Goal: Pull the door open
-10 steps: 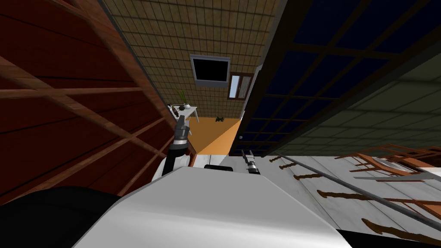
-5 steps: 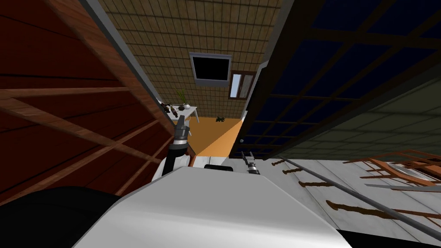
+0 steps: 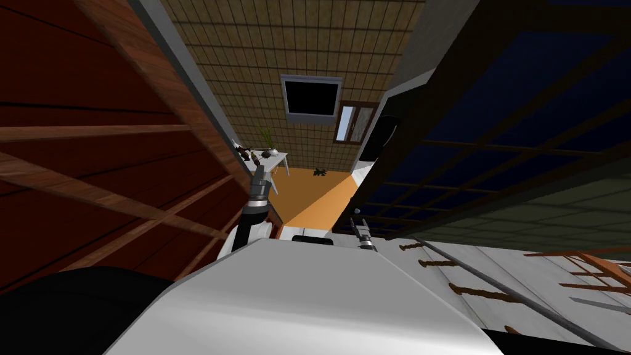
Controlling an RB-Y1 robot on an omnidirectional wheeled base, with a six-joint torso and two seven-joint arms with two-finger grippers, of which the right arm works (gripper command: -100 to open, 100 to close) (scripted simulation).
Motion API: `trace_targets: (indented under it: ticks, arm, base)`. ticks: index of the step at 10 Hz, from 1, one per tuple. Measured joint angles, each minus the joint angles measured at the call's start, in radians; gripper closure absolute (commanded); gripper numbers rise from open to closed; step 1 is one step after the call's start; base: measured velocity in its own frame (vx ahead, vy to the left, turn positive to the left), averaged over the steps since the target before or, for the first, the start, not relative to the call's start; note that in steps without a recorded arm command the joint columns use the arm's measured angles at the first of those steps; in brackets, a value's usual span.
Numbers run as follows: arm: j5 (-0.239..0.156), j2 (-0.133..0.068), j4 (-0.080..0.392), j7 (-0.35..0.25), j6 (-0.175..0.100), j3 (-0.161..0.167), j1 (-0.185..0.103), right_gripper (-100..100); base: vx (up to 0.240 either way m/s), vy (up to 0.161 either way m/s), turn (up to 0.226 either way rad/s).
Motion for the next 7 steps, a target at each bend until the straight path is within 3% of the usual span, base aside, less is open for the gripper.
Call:
trace_targets:
  ticks: [3, 4, 5, 7]
  arm:
    - [-0.024, -0.027, 0.055, -0.020, -0.033, -0.037, -0.007, -100]
    - [-0.031, -0.037, 0.078, -0.026, -0.045, -0.048, -0.013, -100]
    - [-0.032, -0.038, 0.080, -0.028, -0.048, -0.049, -0.014, 100]
    - [-0.032, -0.040, 0.078, -0.026, -0.045, -0.051, -0.013, 100]
  base:
    - [0.183, -0.009, 0.155]
    - [0.077, -0.025, 0.028]
    - [-0.011, 0.000, -0.041]
    - [-0.026, 0.002, 0.002]
